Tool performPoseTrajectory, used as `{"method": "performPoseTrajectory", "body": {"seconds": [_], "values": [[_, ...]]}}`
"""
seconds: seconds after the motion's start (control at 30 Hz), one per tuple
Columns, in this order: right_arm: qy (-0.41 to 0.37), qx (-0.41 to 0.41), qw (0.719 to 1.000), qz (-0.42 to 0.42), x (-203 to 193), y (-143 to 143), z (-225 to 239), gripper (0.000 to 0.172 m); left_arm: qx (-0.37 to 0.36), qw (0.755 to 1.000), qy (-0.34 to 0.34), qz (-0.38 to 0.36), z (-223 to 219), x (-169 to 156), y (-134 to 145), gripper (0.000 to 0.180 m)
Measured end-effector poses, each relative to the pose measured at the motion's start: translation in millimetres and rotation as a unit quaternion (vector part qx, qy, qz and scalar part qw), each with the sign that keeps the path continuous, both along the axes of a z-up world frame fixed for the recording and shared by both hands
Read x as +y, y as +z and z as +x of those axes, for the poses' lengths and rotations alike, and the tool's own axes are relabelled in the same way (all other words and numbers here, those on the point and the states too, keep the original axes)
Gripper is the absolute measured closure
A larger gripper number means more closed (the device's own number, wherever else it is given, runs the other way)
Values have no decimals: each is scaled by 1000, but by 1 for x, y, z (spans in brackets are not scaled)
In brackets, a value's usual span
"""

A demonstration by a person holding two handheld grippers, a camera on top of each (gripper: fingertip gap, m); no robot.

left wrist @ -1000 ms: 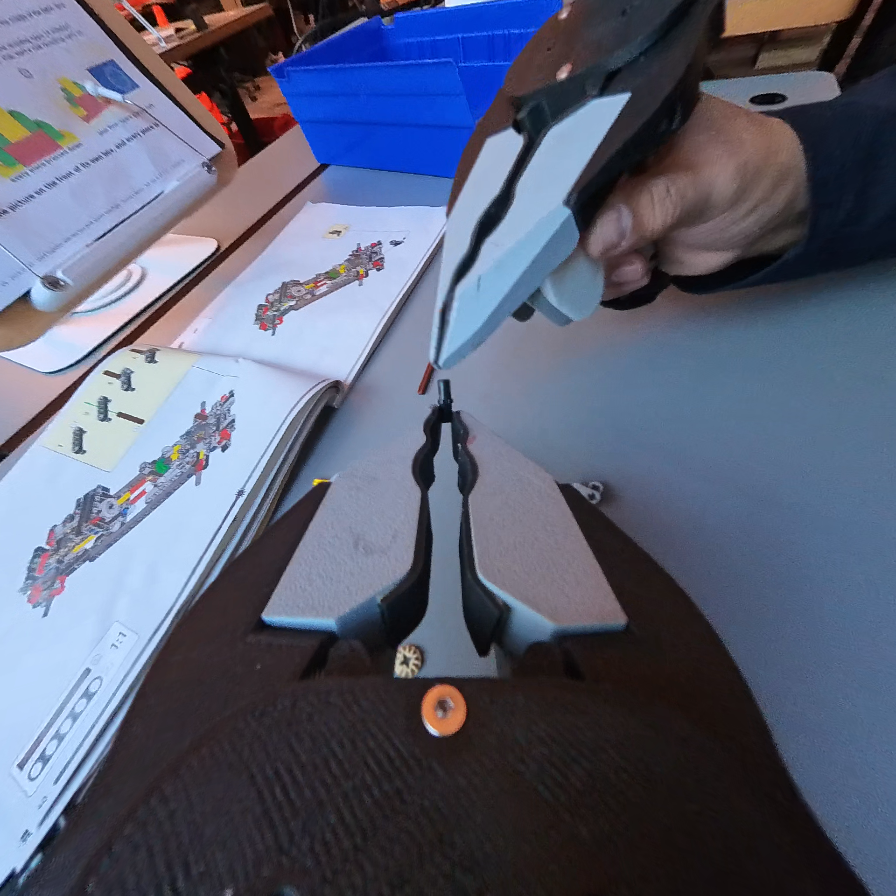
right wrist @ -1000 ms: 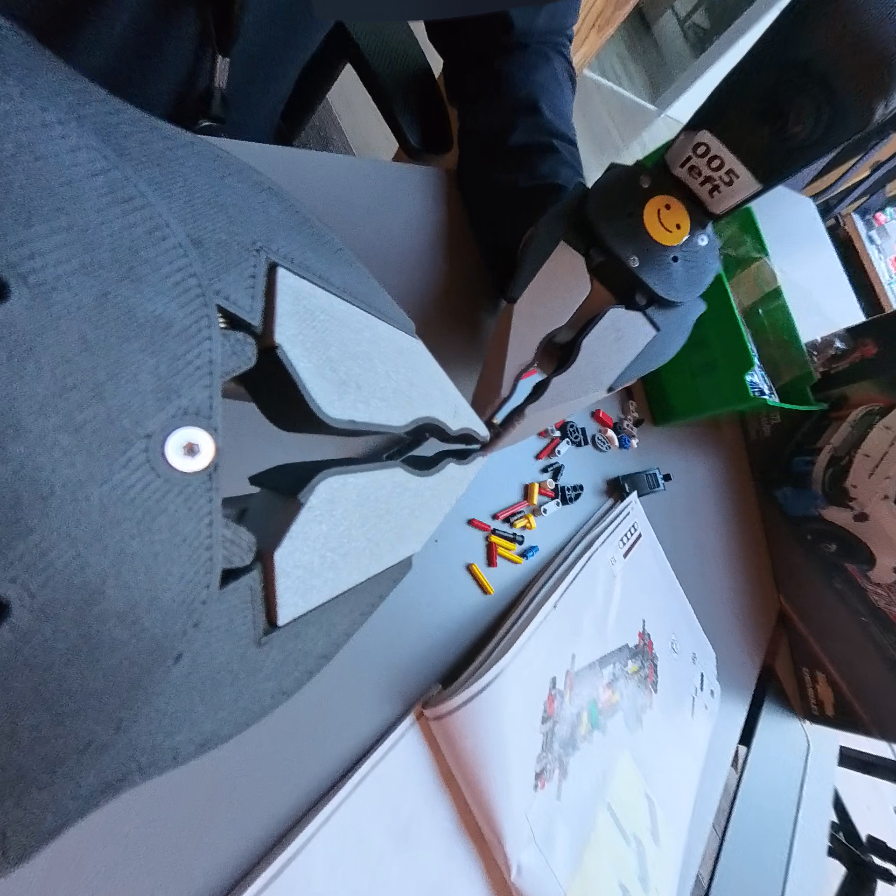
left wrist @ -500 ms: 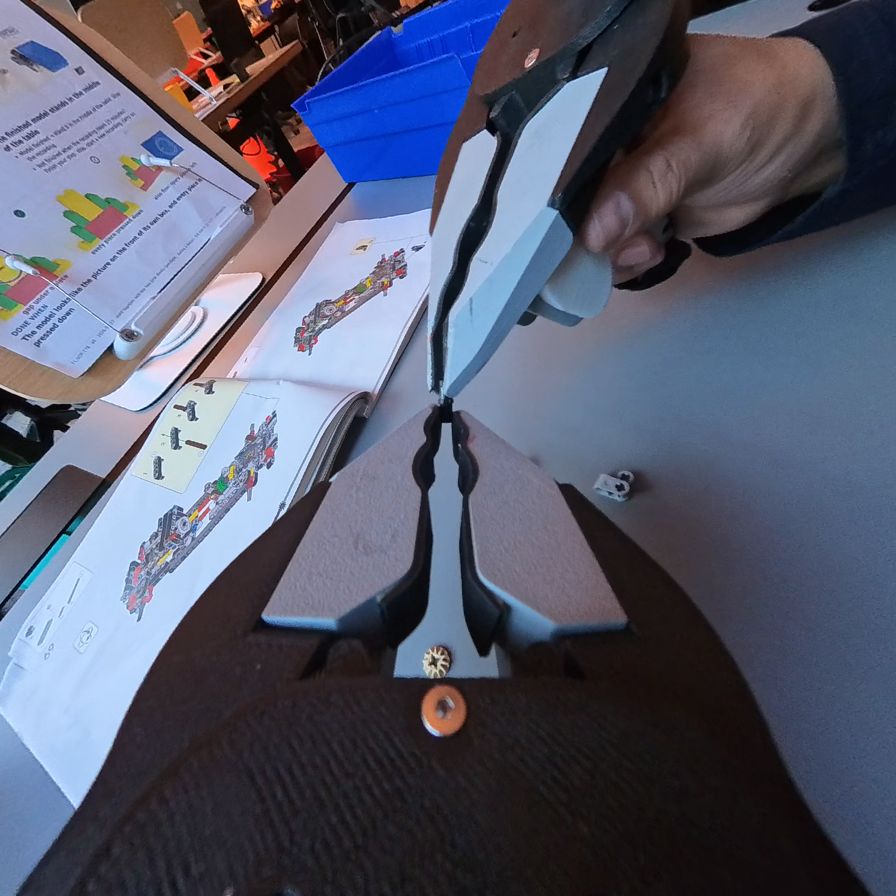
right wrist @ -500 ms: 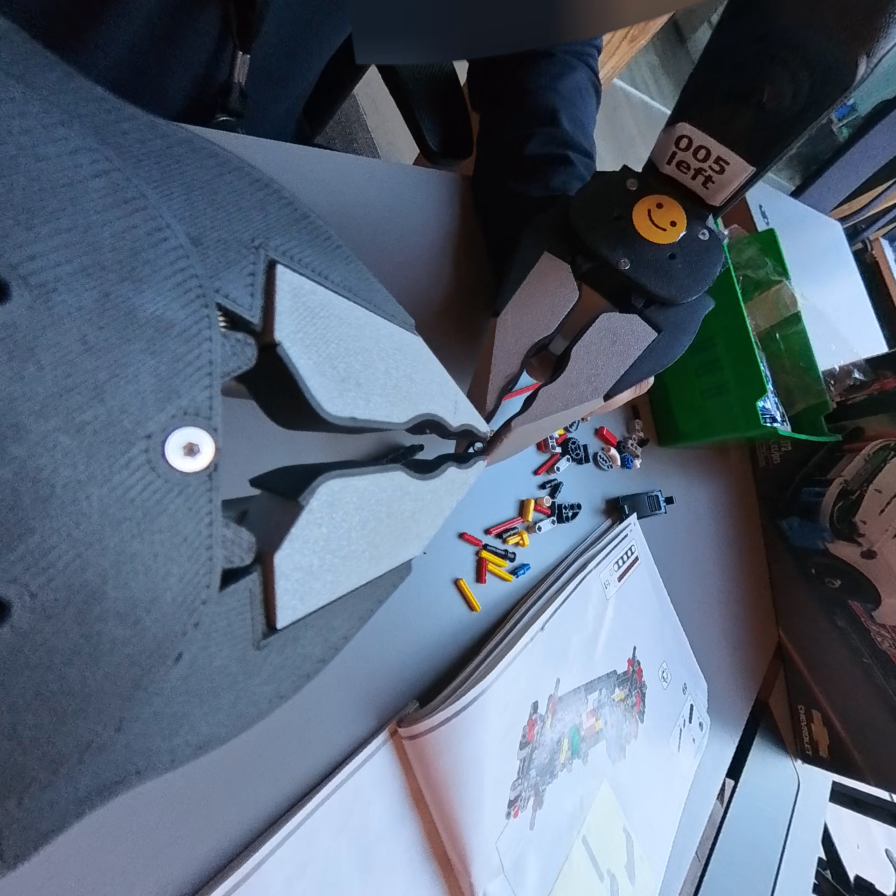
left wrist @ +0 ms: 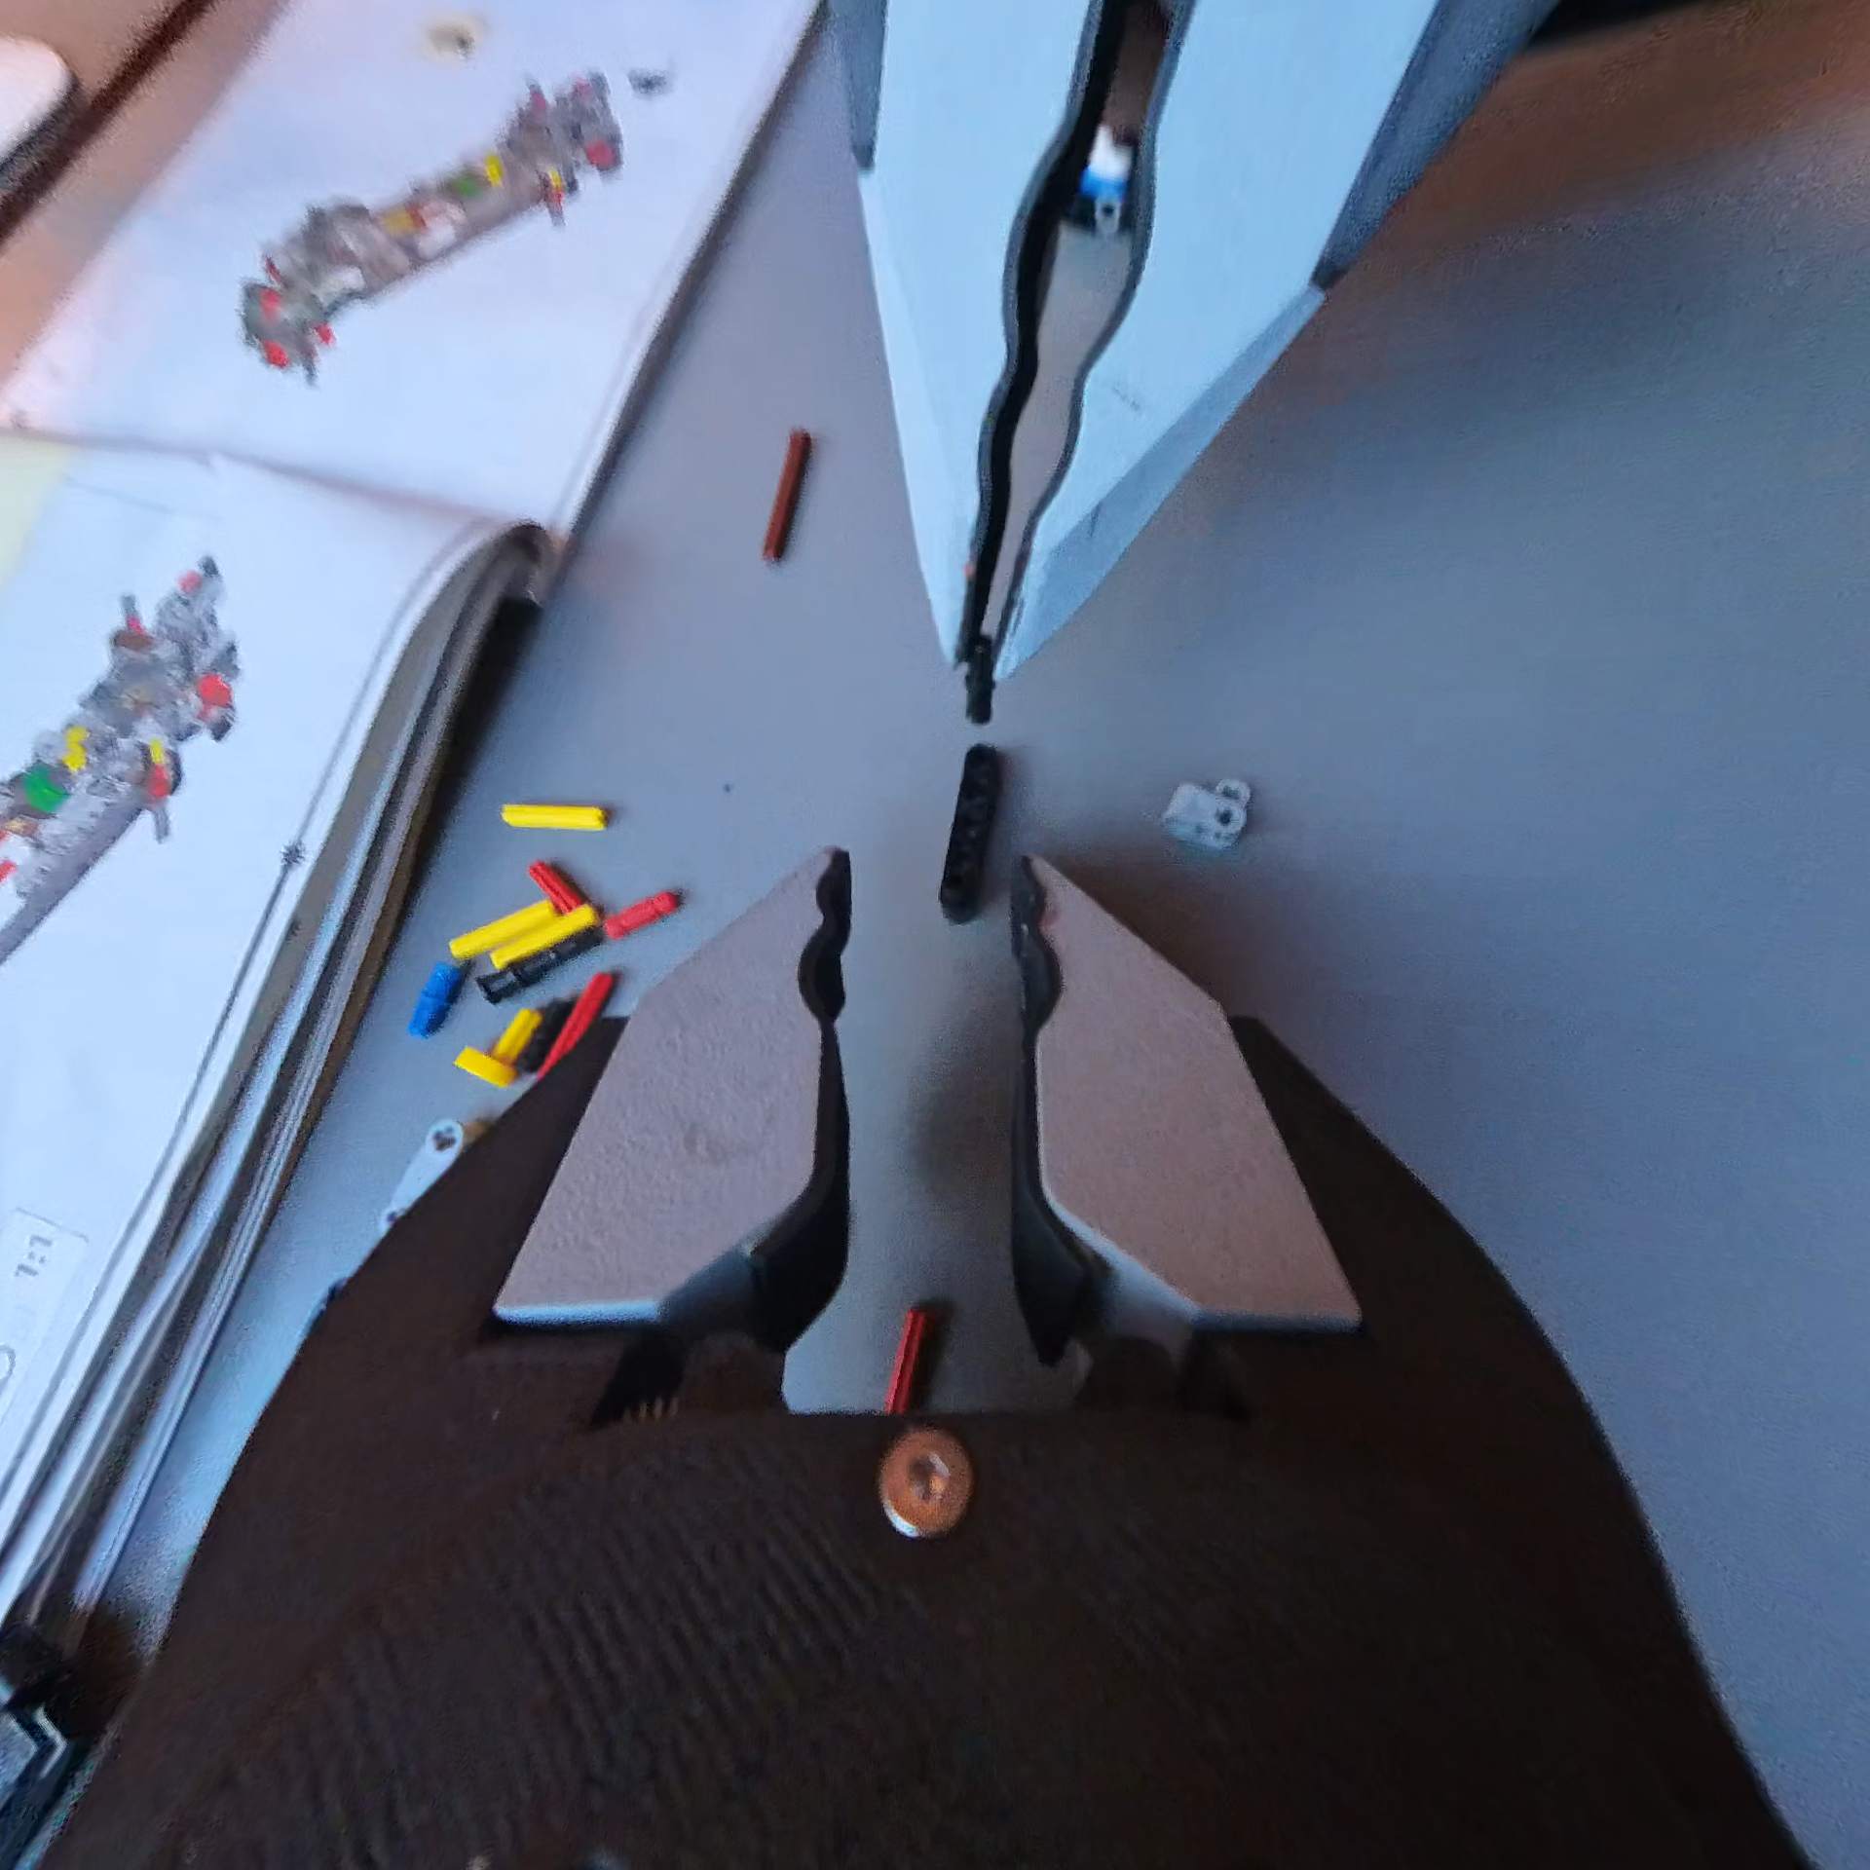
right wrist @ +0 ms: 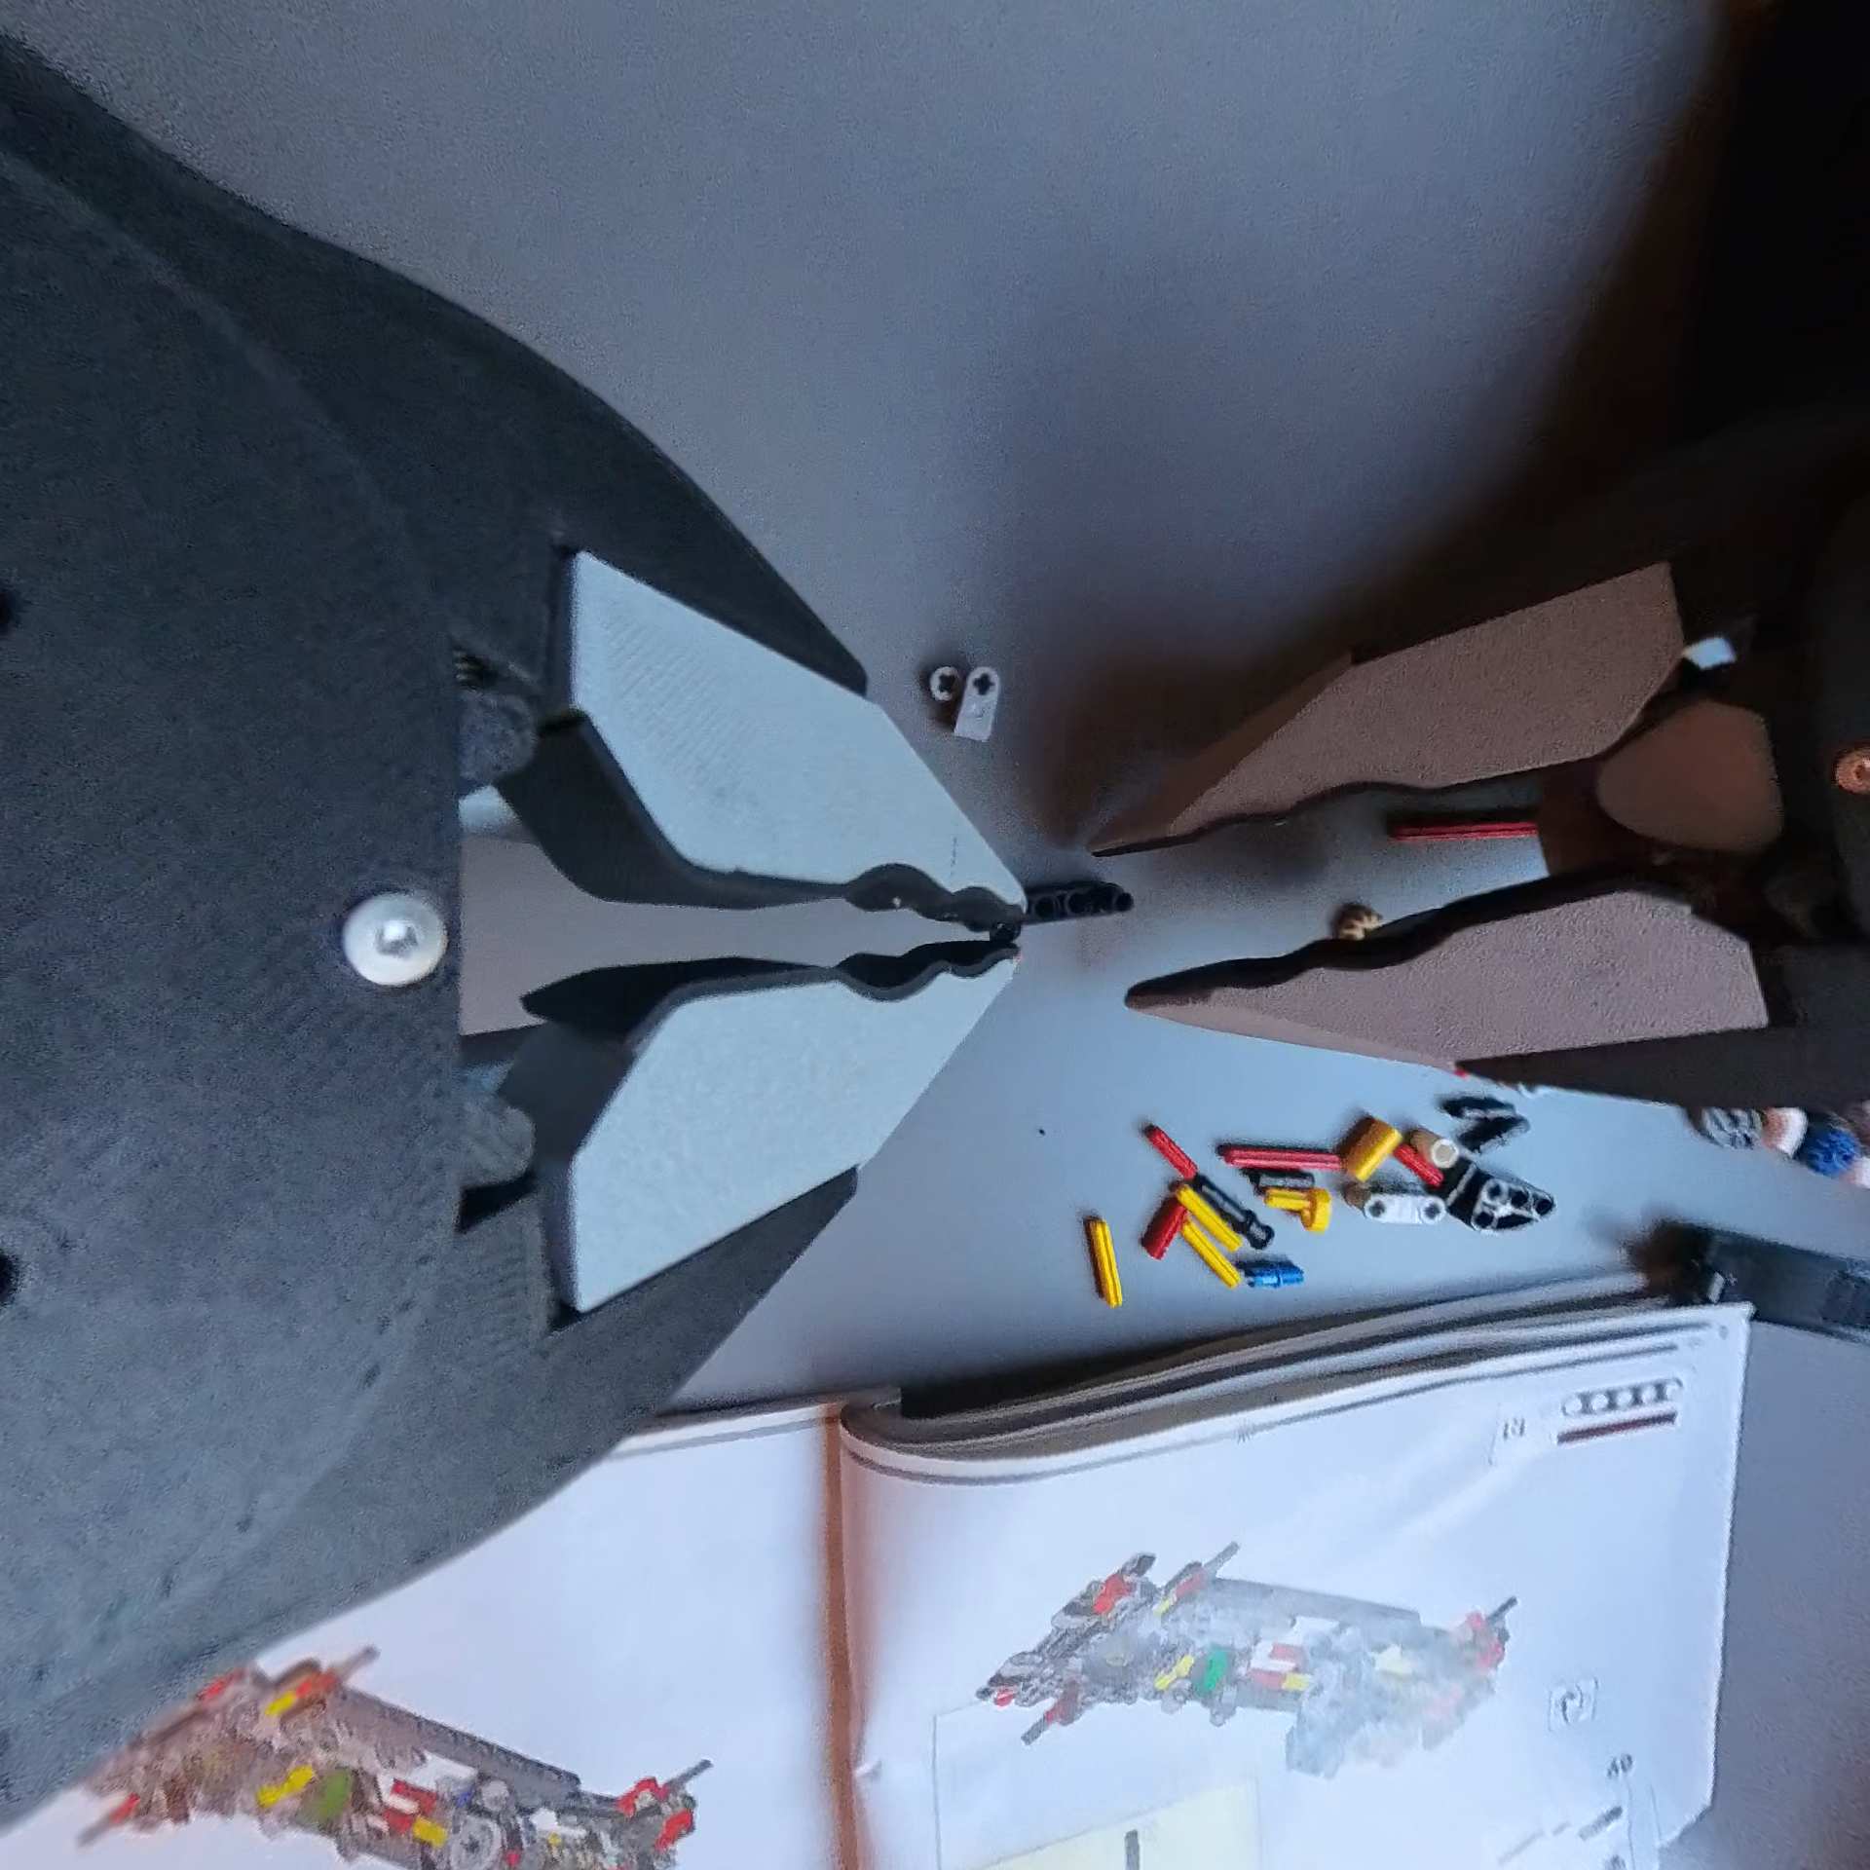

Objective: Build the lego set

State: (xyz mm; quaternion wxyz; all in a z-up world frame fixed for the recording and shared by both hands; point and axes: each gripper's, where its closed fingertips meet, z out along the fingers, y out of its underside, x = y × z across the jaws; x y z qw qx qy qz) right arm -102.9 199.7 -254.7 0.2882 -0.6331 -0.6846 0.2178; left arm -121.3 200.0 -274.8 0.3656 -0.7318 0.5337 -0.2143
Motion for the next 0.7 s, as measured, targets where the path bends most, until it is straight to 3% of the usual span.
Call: {"method": "performPoseTrajectory", "body": {"seconds": [0.27, 0.47, 0.7], "values": [[55, -83, 993, 55, -2, -19, 3, 171, 25, 999, -7, -28, 1, -2, -14, 167], [68, -102, 990, 66, 0, -17, 3, 171, 22, 999, -16, -38, 6, -4, -14, 163], [82, -118, 987, 70, -1, -20, 1, 171, 22, 999, -25, -43, 8, -7, -14, 175]]}}
